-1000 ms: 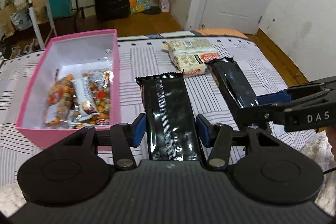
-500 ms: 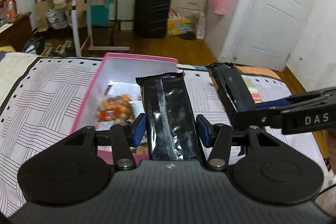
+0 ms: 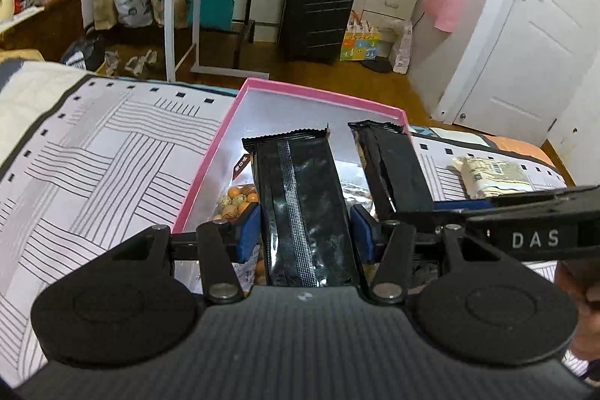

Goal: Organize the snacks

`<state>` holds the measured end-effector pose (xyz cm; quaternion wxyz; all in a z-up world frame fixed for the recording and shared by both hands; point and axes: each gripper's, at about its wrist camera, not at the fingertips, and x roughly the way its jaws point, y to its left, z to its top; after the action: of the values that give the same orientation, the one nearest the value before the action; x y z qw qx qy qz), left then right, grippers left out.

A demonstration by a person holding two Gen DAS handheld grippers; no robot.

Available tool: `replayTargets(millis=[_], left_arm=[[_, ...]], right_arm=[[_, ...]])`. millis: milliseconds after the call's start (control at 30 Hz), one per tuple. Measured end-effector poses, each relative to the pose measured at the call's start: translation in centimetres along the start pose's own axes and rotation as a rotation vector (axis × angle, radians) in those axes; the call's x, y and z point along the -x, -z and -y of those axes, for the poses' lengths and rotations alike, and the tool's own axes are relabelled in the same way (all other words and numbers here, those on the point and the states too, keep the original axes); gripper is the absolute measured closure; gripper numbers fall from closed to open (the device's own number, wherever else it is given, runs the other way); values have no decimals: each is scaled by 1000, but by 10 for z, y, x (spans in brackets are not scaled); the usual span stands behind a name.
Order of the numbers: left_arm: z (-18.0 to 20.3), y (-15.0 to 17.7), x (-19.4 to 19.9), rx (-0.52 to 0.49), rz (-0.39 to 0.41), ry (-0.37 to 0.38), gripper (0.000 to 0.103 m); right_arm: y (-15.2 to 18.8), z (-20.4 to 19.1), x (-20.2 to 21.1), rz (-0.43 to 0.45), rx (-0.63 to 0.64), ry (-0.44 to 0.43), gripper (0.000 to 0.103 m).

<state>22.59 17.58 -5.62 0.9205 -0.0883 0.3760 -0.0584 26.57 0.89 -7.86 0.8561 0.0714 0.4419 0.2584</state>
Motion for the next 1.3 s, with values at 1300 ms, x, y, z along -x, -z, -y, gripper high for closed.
replayTargets(millis=[1300], left_arm=[[142, -26, 73, -138, -33, 235, 40]], right_arm=[[7, 96, 226, 251, 3, 201, 33]])
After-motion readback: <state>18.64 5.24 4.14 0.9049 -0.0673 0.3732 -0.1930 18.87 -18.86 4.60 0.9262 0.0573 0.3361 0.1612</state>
